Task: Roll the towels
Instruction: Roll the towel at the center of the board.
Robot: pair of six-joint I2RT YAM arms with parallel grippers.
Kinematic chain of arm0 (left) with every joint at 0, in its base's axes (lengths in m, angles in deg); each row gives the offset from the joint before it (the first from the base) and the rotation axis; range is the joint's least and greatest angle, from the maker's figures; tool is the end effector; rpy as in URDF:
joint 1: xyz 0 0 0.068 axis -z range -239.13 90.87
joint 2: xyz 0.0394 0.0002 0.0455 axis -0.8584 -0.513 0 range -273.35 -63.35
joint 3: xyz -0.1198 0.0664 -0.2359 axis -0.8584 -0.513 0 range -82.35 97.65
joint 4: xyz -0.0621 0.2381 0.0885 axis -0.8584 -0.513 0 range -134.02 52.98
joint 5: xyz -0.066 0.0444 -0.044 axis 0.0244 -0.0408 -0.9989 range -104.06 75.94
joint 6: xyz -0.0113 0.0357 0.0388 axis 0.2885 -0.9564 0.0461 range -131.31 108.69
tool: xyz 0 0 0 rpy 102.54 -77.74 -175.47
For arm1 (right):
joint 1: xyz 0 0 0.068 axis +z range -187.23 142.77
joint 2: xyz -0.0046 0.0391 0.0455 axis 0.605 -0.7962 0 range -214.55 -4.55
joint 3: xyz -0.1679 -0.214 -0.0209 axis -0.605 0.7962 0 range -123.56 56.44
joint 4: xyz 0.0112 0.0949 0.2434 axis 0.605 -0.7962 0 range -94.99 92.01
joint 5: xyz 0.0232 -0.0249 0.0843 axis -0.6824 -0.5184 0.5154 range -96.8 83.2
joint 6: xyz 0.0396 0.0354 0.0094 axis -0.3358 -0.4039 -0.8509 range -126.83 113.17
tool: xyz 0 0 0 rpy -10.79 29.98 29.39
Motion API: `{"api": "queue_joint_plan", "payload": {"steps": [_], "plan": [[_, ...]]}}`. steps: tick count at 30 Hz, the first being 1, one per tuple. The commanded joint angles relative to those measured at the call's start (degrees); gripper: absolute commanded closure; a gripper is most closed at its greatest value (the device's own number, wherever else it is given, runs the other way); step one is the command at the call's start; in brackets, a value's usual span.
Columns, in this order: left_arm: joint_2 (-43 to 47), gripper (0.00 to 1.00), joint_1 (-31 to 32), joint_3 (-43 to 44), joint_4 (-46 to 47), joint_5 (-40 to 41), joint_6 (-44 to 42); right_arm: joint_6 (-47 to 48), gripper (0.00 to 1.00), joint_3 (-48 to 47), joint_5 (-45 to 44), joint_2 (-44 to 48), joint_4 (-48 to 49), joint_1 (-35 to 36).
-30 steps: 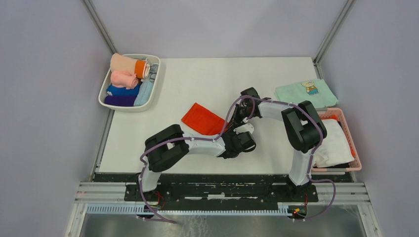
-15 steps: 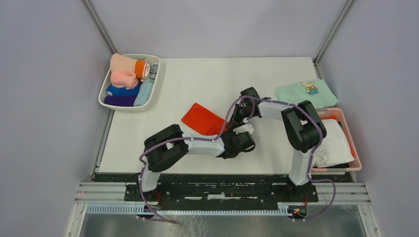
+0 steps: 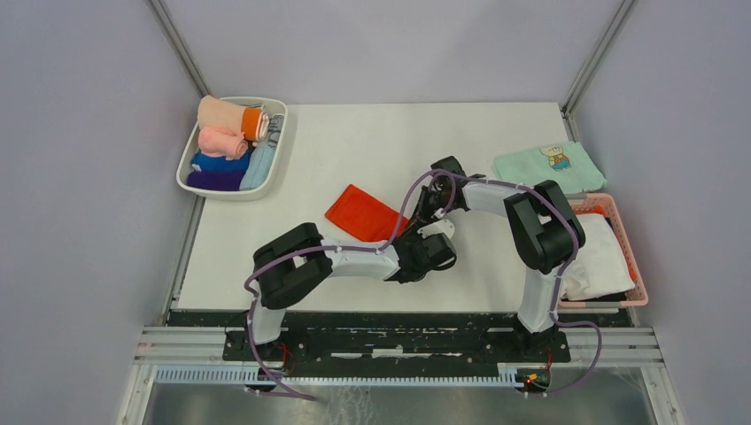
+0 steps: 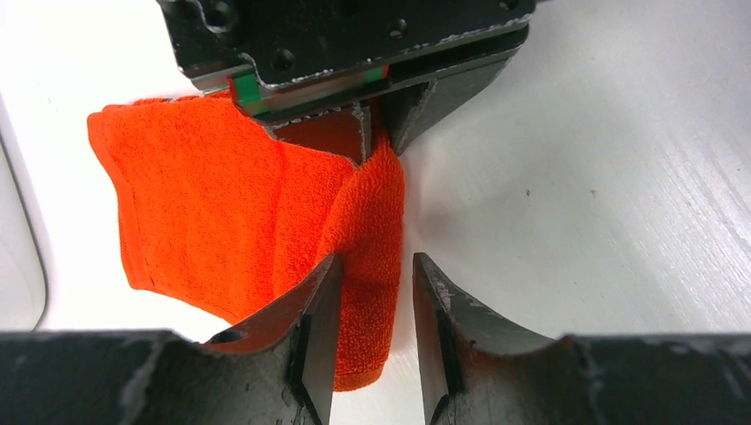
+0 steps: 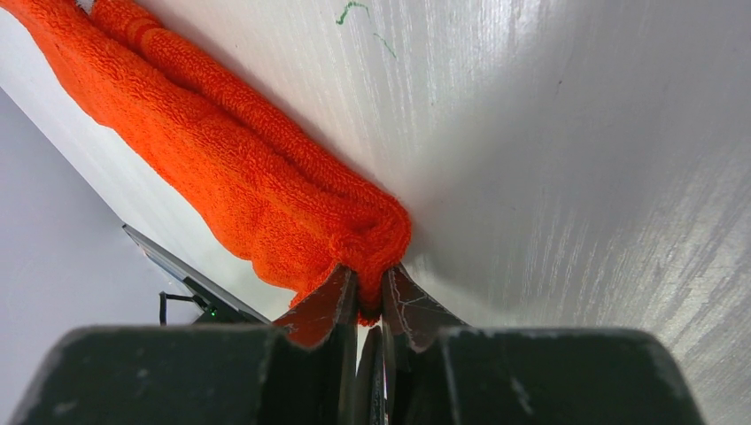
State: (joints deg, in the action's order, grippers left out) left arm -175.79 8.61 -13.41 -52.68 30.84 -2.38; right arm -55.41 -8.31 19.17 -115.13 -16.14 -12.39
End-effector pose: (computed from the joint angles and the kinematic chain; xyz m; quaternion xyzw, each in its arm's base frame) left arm 0.1714 -0.3522 0.1471 0.3490 0.8260 0.1362 0.4211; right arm 0.3320 0.1709 0.1314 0.1458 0.9395 0.3067 0.0449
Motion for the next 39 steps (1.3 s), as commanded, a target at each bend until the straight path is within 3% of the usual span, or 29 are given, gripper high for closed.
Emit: {"api": "queue_joint_plan", "payload": {"steps": [1,11,20,27,36,39], "plan": [[0.42,0.58,-0.92,-0.04,1.85,0.91,-2.07,0.64,0.81,-1.74,-0.05,-0.51,-1.01,-0.04],[-0.54,0.58,-3.75,-1.95,-2.12,-3.25,3.36,0.75,0.78,-1.44,0.57,0.29,0.7,-0.17],[3.72,0.59,-8.66,-8.02,-0.72,-16.45,10.57,0.32,0.56,-1.12,3.35,3.78,6.67,-0.81],[6.88,0.6,-14.7,-12.51,2.69,-27.57,13.93,-1.8,0.47,2.76,4.83,6.19,13.11,-1.86],[8.7,0.64,-20.76,-16.14,7.5,-40.53,17.99,-6.58,0.45,6.47,8.12,3.22,22.97,-1.91],[8.82,0.64,-21.27,-16.25,7.54,-41.22,18.32,-7.98,0.45,6.05,8.83,1.78,25.33,-1.82]]}}
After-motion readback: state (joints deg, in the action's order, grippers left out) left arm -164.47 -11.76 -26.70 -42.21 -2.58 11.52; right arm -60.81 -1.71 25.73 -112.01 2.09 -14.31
